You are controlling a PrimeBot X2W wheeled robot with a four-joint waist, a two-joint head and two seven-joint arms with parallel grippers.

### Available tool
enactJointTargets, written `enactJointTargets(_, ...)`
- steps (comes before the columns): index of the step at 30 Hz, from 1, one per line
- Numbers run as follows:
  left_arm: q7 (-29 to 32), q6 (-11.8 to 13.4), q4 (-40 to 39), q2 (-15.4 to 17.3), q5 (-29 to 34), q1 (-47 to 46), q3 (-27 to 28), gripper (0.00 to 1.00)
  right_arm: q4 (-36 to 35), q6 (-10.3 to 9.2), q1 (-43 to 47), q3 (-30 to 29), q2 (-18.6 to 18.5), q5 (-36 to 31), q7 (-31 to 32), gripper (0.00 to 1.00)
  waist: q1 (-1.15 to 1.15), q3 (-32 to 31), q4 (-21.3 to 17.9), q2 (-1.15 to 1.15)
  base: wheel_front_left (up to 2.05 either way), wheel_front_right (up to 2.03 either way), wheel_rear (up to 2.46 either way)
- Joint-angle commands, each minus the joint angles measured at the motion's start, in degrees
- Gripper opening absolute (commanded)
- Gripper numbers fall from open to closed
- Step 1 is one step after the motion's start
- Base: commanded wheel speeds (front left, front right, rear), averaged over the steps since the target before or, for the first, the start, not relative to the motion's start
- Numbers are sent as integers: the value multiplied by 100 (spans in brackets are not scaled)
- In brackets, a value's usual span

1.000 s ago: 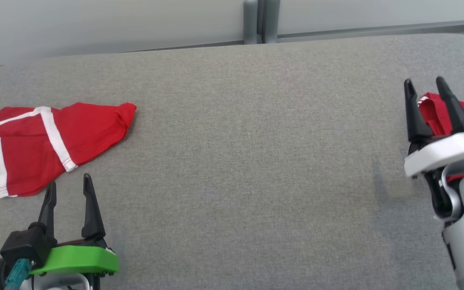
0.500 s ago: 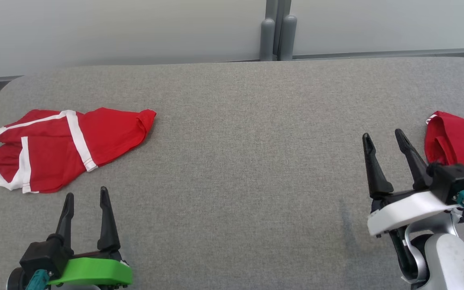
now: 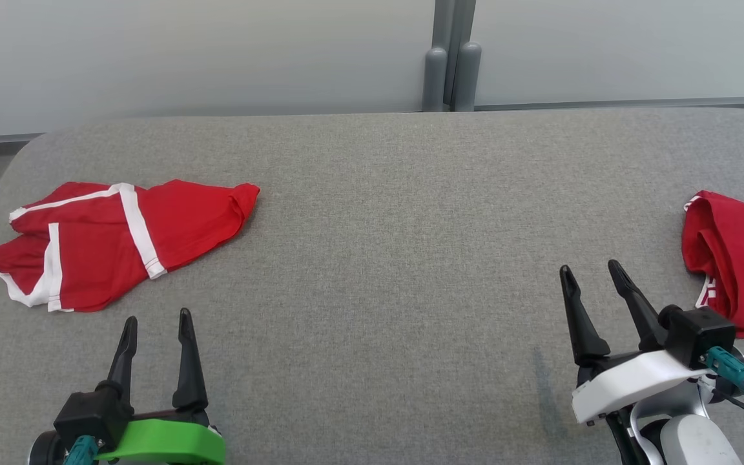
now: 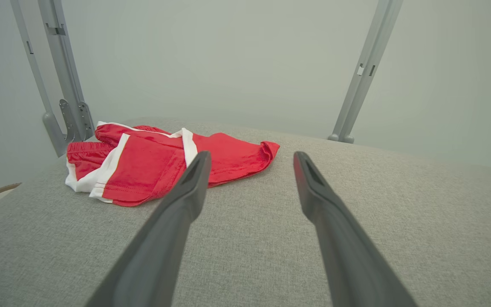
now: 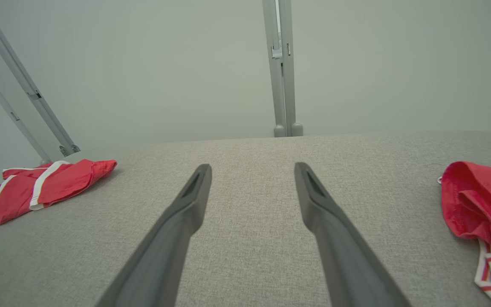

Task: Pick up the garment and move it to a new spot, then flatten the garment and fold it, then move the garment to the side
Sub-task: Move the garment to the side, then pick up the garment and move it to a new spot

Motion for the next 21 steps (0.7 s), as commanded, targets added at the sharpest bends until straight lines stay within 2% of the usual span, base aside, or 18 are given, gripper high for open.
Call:
enactJointTargets(1, -16, -43, 23, -39, 57, 66, 35, 100, 50, -2, 38, 25, -6, 67, -42, 100, 0, -14, -6, 34, 0, 0, 0)
enactJointTargets(13, -16, -208, 96, -140, 175, 83, 72, 100, 117, -2, 24, 92, -6, 96, -71, 100, 0, -79, 66, 34, 0, 0, 0)
enactJointTargets(17, -16, -243, 112, -166, 218, 72, 88, 100, 106, -2, 79, 93, -5, 100, -101, 100, 0, -118, 275, 34, 0, 0, 0)
enactJointTargets(21, -16, -262, 128, -161, 244, 68, 104, 100, 65, -2, 111, 89, -6, 62, -111, 100, 0, -135, 643, 34, 0, 0, 0)
